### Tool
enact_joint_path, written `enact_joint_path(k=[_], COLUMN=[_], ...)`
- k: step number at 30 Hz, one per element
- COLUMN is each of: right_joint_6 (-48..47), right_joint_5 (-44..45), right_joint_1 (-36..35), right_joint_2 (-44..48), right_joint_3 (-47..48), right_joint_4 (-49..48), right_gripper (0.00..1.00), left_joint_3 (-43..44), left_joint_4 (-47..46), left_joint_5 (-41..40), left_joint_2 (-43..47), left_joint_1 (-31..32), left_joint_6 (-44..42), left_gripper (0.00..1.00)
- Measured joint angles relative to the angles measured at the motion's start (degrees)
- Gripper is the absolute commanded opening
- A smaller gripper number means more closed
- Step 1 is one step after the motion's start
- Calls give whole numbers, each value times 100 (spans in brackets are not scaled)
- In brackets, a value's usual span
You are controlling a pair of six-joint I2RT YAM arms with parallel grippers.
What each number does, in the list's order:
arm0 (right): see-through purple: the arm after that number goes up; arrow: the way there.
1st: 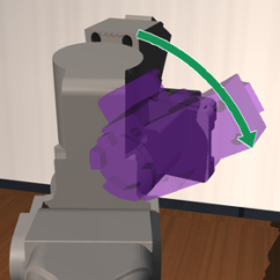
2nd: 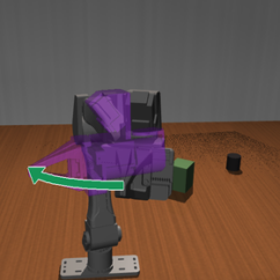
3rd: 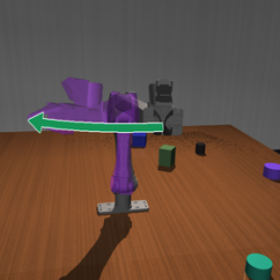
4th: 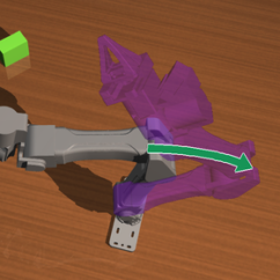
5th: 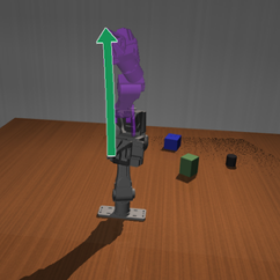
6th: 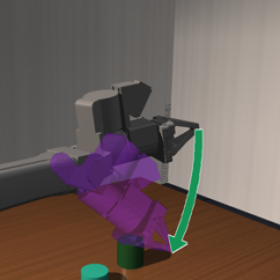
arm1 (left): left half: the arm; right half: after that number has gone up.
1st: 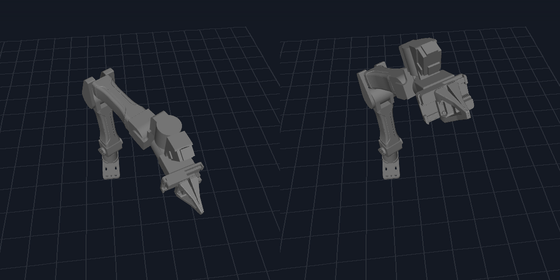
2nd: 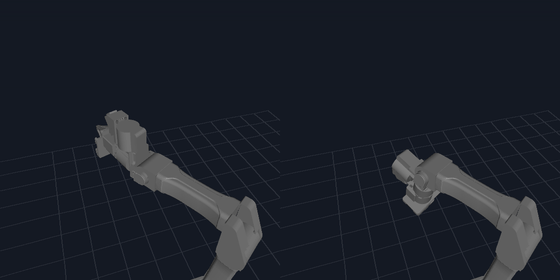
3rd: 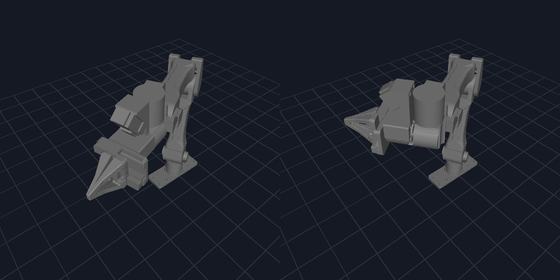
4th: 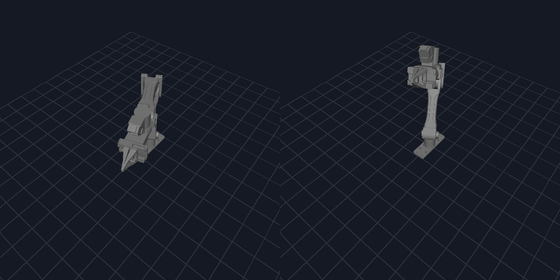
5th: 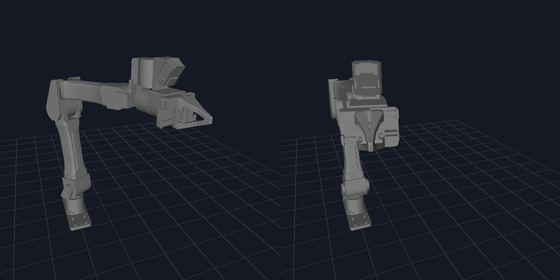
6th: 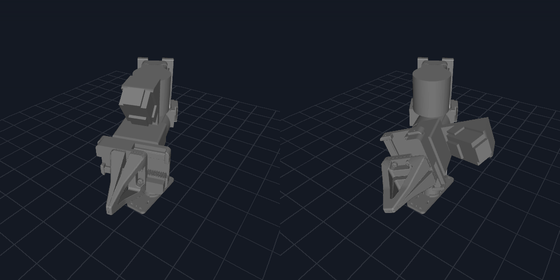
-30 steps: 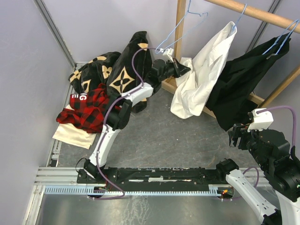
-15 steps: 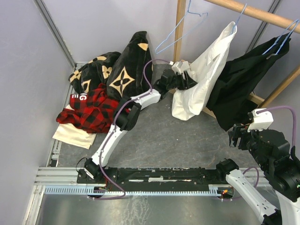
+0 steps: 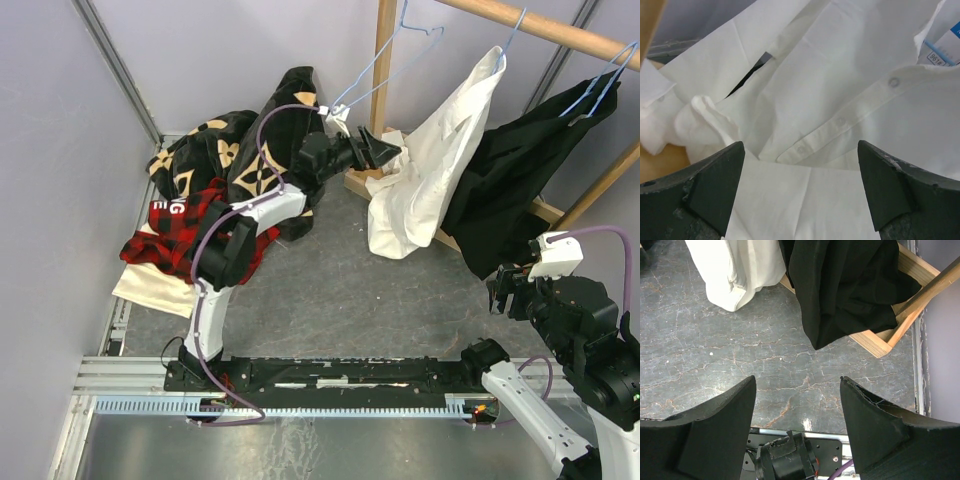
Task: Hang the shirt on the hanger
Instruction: Adjust the shirt at the center of the board.
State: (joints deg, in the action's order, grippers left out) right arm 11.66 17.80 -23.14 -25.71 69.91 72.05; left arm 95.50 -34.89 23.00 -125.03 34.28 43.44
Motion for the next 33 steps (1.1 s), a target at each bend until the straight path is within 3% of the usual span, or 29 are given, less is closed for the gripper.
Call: enact_joint_path(k=[13, 23, 25, 30, 33], right_joint_6=[0, 2, 2, 2, 4], right_joint_5=[-4, -44, -72, -151, -188], right_joint_1=[0, 0, 0, 0, 0], right_joint_2=[-2, -4, -9, -44, -92], right_joint_3=[2, 17, 31, 44, 46], right_joint_4=[0, 9, 28, 63, 72], right_gripper=[76, 76, 76, 75, 76], left_joint_3=[-3480, -3477, -3357, -3093, -2841], left_joint_4=[-863, -1628, -1679, -1716, -1692], left_joint_5=[-483, -431, -378, -291, -247], left_joint_2=[1185, 597, 352, -48, -138], left_joint_1=[-17, 197, 212, 212, 212], left_joint_6=[26, 387, 496, 693, 754], left_gripper=[99, 98, 92, 61, 31])
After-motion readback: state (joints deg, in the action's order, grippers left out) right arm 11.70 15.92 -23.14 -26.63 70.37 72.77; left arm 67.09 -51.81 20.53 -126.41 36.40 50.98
